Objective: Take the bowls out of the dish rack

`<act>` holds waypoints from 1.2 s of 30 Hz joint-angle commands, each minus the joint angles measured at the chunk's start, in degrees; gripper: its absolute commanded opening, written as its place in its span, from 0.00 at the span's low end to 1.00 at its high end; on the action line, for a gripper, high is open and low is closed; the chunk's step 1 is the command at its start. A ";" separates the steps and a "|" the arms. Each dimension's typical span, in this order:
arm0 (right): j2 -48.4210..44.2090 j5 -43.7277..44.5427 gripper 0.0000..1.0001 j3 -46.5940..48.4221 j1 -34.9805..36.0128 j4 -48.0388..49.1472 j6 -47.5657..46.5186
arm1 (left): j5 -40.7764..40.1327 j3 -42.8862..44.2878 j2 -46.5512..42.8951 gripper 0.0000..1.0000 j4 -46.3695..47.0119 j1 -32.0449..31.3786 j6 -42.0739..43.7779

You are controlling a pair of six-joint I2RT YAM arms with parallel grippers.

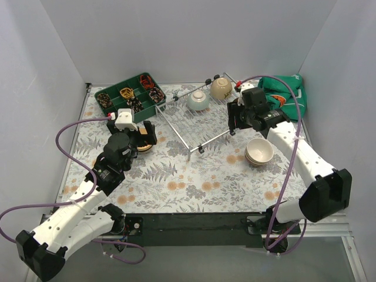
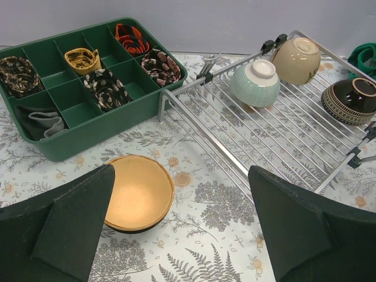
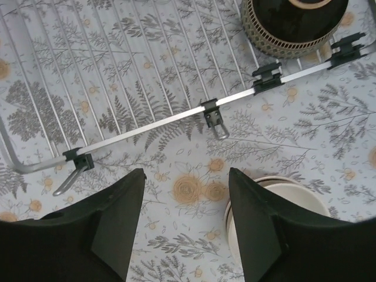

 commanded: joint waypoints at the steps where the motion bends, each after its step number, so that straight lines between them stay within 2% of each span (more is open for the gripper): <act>1: 7.27 7.00 0.71 7.06 0.12 1.41 -5.60 | -0.05 -0.69 0.32 0.98 1.08 0.75 0.28; 6: 16.57 16.49 0.80 14.61 0.12 3.61 -9.47 | -0.22 -0.96 0.40 0.98 1.51 1.19 0.11; 11: 24.67 23.43 0.85 19.71 0.12 6.51 -14.65 | -0.31 -1.22 0.67 0.98 1.69 1.71 0.11; 20: 39.70 28.97 0.89 29.47 0.03 11.43 -23.26 | 0.30 -1.39 1.63 0.98 1.78 1.98 -0.07; 27: 47.52 33.73 0.90 30.72 0.03 14.78 -30.38 | 0.21 -1.66 2.07 0.98 1.96 1.98 0.02; 36: 49.90 34.43 0.90 25.00 0.03 16.62 -32.85 | 1.10 -1.75 1.90 0.98 1.96 1.98 -0.07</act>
